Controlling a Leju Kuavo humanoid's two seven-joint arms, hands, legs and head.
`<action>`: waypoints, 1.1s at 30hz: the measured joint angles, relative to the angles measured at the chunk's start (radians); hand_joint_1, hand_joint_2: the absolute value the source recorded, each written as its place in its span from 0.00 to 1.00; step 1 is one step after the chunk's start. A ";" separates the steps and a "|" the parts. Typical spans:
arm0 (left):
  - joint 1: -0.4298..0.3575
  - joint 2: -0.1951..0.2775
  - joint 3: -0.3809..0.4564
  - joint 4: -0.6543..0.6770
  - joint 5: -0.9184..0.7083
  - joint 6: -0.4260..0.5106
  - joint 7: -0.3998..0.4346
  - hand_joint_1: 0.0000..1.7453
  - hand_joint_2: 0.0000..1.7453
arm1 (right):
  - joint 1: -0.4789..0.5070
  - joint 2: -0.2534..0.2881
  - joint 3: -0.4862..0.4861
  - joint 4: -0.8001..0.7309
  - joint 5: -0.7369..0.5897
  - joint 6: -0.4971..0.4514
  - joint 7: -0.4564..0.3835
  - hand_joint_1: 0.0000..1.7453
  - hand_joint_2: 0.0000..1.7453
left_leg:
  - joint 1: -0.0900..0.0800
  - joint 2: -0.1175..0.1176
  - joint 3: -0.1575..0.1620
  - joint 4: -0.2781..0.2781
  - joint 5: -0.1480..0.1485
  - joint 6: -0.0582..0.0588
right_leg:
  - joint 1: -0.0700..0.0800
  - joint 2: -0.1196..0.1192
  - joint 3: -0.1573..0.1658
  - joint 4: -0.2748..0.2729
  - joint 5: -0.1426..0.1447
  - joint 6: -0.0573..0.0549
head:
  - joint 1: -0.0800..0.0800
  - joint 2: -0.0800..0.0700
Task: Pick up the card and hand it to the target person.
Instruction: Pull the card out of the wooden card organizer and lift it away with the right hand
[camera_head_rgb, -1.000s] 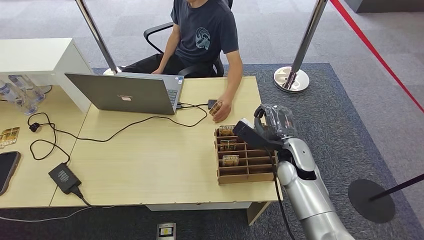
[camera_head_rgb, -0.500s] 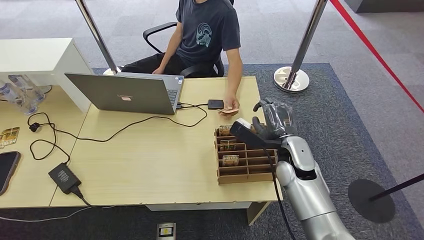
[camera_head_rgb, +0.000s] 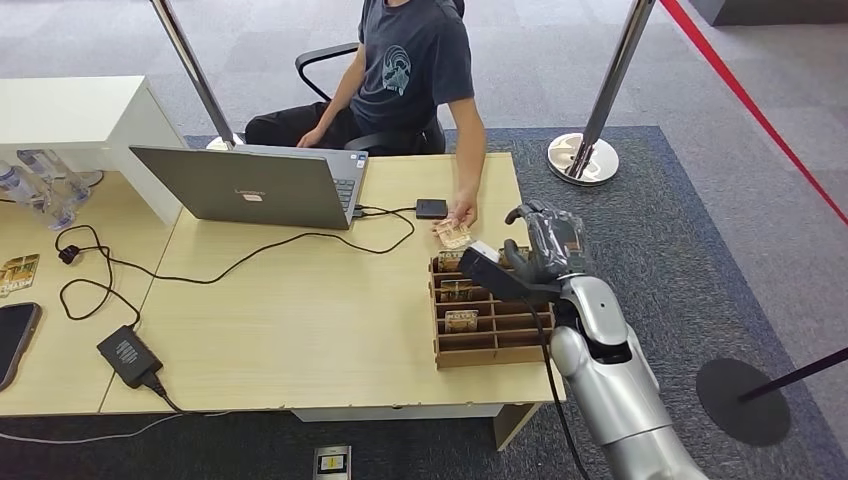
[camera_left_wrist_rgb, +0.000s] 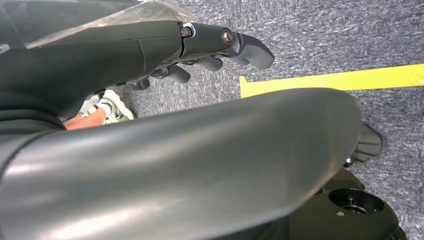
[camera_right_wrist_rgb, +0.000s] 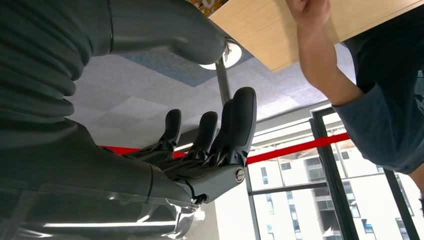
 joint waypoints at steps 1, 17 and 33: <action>0.000 0.000 0.000 0.000 -0.001 0.000 0.000 0.00 0.00 | 0.001 -0.002 0.000 0.000 0.001 0.001 0.002 0.50 1.00 | 0.000 0.000 0.000 0.000 0.000 0.000 | 0.000 0.000 0.000 0.000 0.000 0.000 | 0.000 0.000; 0.000 0.000 0.000 0.000 -0.010 0.000 0.000 0.00 0.00 | 0.019 -0.016 0.000 0.031 0.005 0.010 0.013 0.52 1.00 | 0.000 0.000 0.000 0.000 0.000 0.000 | 0.000 0.000 0.000 0.000 0.000 0.000 | 0.000 0.000; 0.000 0.000 0.000 0.000 -0.019 -0.001 0.000 0.00 0.00 | -0.018 0.001 -0.004 0.087 0.014 0.017 0.014 0.51 1.00 | 0.000 0.000 0.000 0.000 0.001 0.001 | 0.000 0.000 0.000 0.000 0.001 0.000 | 0.000 0.000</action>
